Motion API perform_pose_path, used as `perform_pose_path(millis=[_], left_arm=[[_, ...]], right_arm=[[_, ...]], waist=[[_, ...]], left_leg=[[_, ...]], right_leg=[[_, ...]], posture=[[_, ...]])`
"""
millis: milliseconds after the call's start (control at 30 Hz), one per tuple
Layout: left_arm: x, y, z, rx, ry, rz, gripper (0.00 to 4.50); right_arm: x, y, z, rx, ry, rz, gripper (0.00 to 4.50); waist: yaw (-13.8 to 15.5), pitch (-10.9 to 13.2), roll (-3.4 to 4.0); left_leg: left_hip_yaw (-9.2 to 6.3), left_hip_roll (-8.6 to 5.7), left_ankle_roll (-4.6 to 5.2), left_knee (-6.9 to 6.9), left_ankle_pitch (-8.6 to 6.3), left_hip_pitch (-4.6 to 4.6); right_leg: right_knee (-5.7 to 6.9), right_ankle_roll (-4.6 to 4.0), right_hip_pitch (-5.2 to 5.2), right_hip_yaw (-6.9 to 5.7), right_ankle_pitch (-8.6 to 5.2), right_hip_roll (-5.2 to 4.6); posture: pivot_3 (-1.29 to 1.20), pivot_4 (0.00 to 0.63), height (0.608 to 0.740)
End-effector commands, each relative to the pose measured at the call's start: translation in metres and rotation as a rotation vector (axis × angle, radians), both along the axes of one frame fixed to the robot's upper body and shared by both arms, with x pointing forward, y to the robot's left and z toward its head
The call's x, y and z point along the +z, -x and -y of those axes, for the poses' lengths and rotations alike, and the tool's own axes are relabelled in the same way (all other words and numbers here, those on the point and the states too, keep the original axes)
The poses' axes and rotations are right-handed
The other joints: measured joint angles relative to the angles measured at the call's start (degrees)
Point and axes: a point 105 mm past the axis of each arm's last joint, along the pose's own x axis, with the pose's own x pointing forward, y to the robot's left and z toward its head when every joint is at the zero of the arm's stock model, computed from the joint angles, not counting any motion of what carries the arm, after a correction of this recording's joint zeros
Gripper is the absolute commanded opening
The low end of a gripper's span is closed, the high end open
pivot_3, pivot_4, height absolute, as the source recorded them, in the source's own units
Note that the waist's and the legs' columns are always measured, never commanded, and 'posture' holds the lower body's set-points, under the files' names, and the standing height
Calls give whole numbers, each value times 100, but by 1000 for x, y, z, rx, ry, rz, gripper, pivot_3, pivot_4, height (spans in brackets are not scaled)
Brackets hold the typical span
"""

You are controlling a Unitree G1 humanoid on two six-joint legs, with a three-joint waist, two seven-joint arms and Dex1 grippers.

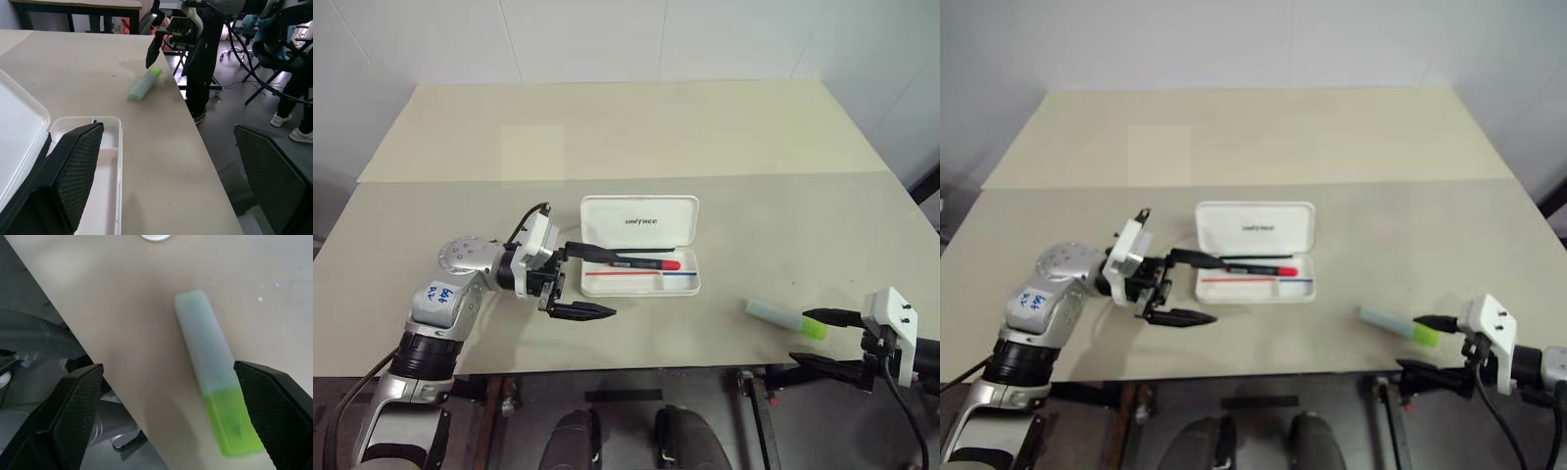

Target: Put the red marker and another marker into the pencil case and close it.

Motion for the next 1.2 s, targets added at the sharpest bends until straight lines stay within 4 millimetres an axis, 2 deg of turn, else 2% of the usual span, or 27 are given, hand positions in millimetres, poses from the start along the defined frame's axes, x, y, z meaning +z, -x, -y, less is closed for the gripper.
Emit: perform_pose_path(millis=[33,400,567,667,900,1033,1200], left_arm=[[12,5,3,-41,9,39,4493],[18,5,-2,-18,-16,62,4493],[19,5,-2,-15,-27,72,4493],[20,3,-5,-4,-34,87,4493],[21,0,-8,17,-40,105,4493],[21,-2,-9,31,-38,118,4493],[18,-7,-17,70,-46,138,4493]], right_arm=[[-3,-4,8,-40,4,37,4491],[-27,-29,15,-81,-23,30,4491],[-38,-31,12,-48,-31,-7,4491],[-42,-33,11,-42,-38,-7,3859],[-42,-37,6,-42,-45,16,1450],[-33,-44,1,-27,-47,61,1450],[-3,-60,-21,42,-68,157,1450]], waist=[[2,0,0],[-16,0,-4],[-35,-8,-19],[-41,-13,-28],[-32,-14,-29],[-62,-15,-31],[-165,-14,-28]], left_leg=[[0,0,-1,0,1,0],[1,3,-20,-1,15,0],[8,5,-1,1,11,9],[8,9,2,-1,18,14],[-2,15,-11,-20,29,15],[0,15,-10,-18,28,13],[1,15,-10,-16,31,14]], right_leg=[[0,-1,0,3,1,0],[-3,-6,-1,10,5,1],[-3,-8,3,10,16,0],[-4,-17,7,13,25,0],[-8,-29,4,18,24,3],[-12,-28,5,18,24,3],[-5,-29,2,21,29,2]], posture=[[0,150,740],[0,150,740],[0,150,740],[0,150,740],[0,150,740],[0,150,740],[0,150,740]])
